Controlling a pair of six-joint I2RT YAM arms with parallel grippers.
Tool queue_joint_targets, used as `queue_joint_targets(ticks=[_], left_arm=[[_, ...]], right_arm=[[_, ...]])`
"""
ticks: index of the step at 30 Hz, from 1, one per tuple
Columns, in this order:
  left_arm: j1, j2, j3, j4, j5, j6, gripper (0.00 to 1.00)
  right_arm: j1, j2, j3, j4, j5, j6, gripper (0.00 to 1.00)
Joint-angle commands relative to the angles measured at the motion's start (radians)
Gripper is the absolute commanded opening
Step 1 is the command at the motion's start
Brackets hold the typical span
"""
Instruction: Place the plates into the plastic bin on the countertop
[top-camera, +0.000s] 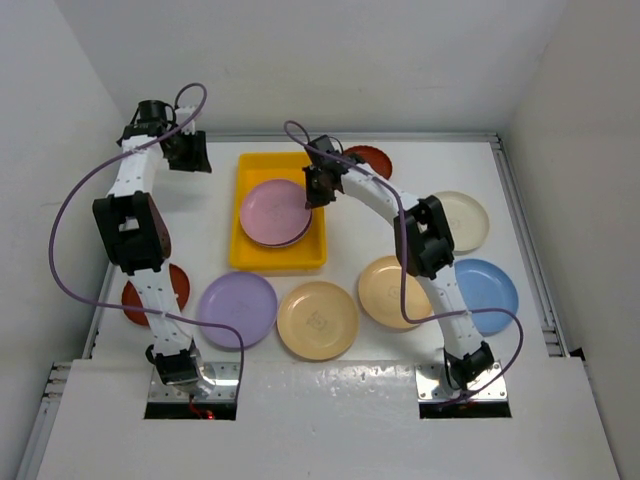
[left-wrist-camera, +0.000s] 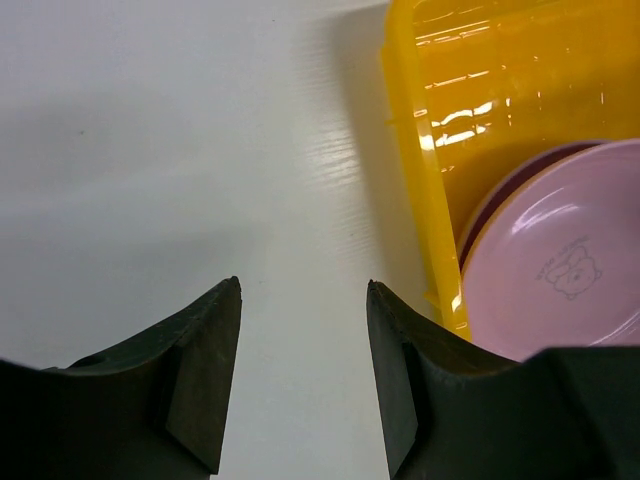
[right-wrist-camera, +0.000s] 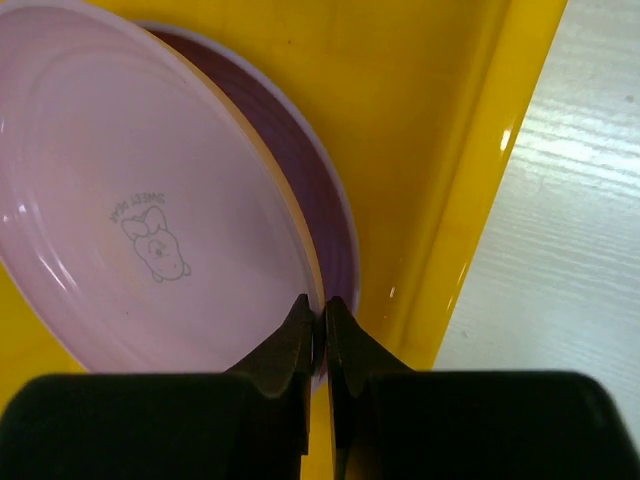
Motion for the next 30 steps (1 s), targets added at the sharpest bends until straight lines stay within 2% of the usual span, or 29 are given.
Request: queue_joint_targets(ticks=[1,2,4,9,12,14,15,16,18,20,22,27,30], left_arm=[[0.026,-0.062,-0.009,0.028,0.011,0.007,0.56],[0.026,-0.062,-0.009,0.028,0.011,0.016,0.56],[0.026,-0.062,-0.009,0.028,0.011,0.017,0.56],[0.026,-0.083,-0.009,0.028,0.02,0.035,0.58],[0.026,-0.123,-0.055,0.019,0.074,0.124,0.62],[0.026,-0.155,-0.095,-0.04,0.161,0.217,0.65],[0.026,-0.189,-0.107,-0.08,0.192,0.278,0.67],[0.026,-0.202,-0.118,-0.125,0.228,0.403,0.68],[0.026,-0.211,-0.142,-0.256,0.229,0.498,0.68],[0.038,-0.241,-0.175,-0.312,0.229,0.569,0.68],[0.038,-0.271,-0.249,-0.325,0.217,0.569,0.68],[0.049,-0.393,-0.392,-0.279,0.207,0.55,0.68],[0.049,-0.422,-0.449,-0.32,0.197,0.612,0.67]], right_arm=[[0.011,-0.008,0.04,0.023,0.002,-0.018,0.09],[0.014,-0.004,0.038,0.021,0.002,-0.021,0.19],[0.017,-0.007,0.037,0.021,0.004,-0.034,0.25],[0.043,-0.021,0.029,0.021,0.087,-0.113,0.54],[0.047,-0.033,0.026,0.021,0.113,-0.128,0.59],[0.051,-0.047,0.019,0.029,0.12,-0.134,0.61],[0.048,-0.054,0.017,0.026,0.12,-0.14,0.62],[0.048,-0.077,0.011,0.039,0.119,-0.157,0.63],[0.051,-0.11,-0.027,0.067,0.12,-0.176,0.63],[0.051,-0.131,-0.05,0.105,0.105,-0.182,0.6],[0.051,-0.139,-0.086,0.14,0.09,-0.183,0.52],[0.051,-0.081,-0.066,0.118,0.068,-0.167,0.49],[0.048,-0.078,-0.075,0.125,0.061,-0.157,0.39]])
